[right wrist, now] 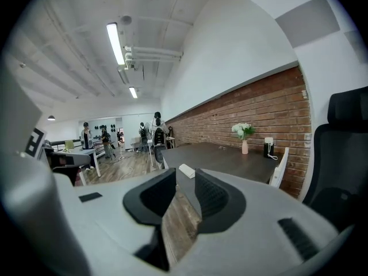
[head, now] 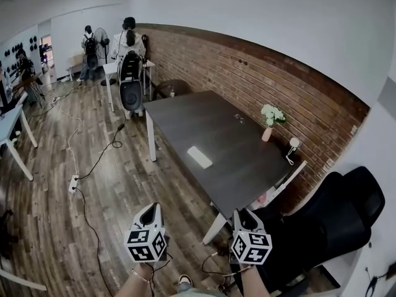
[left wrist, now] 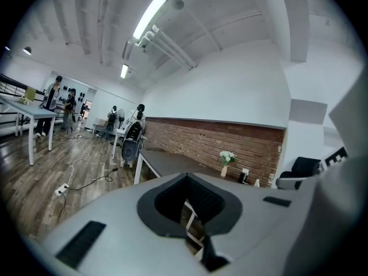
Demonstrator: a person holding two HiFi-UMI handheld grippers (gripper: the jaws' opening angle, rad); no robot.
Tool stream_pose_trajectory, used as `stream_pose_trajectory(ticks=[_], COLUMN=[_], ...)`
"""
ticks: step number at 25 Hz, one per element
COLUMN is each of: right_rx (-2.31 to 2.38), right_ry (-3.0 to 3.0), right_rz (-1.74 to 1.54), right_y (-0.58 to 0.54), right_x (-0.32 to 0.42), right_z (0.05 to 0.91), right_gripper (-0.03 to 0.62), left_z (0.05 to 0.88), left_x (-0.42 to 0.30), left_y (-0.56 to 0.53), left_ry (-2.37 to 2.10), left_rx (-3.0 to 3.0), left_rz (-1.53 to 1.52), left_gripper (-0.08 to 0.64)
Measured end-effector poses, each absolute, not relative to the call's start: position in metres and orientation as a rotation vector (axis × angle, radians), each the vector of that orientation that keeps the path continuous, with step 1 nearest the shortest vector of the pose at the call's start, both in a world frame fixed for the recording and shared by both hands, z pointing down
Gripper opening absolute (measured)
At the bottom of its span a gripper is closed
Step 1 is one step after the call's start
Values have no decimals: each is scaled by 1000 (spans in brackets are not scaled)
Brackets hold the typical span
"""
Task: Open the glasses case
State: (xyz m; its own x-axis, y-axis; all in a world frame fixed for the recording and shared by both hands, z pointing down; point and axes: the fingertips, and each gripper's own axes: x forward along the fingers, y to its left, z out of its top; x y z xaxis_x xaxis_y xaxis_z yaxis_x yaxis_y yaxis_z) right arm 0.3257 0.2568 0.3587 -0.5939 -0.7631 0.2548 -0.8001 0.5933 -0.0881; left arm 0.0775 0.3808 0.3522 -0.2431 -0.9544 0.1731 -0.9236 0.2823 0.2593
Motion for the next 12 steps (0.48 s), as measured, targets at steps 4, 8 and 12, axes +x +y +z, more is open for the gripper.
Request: stream_pose_trajectory(ticks=[4, 8, 12], right_rx=[1297, 1295, 1308], right_ry=[-2634, -2638, -2627], right_rz=[280, 283, 320], right_y=[207, 167, 141], right_x=[310, 299, 291], right_z=[359, 361, 373], right_gripper=[106, 106, 106], left_z=[355, 362, 374], left_x=[61, 49, 44], left_y=[334, 291, 261], left_ry=[-2268, -2256, -2231], left_rx=[1704, 1694, 1702], left_rz=[-148, -138, -103], left_gripper=[-5, -5, -5])
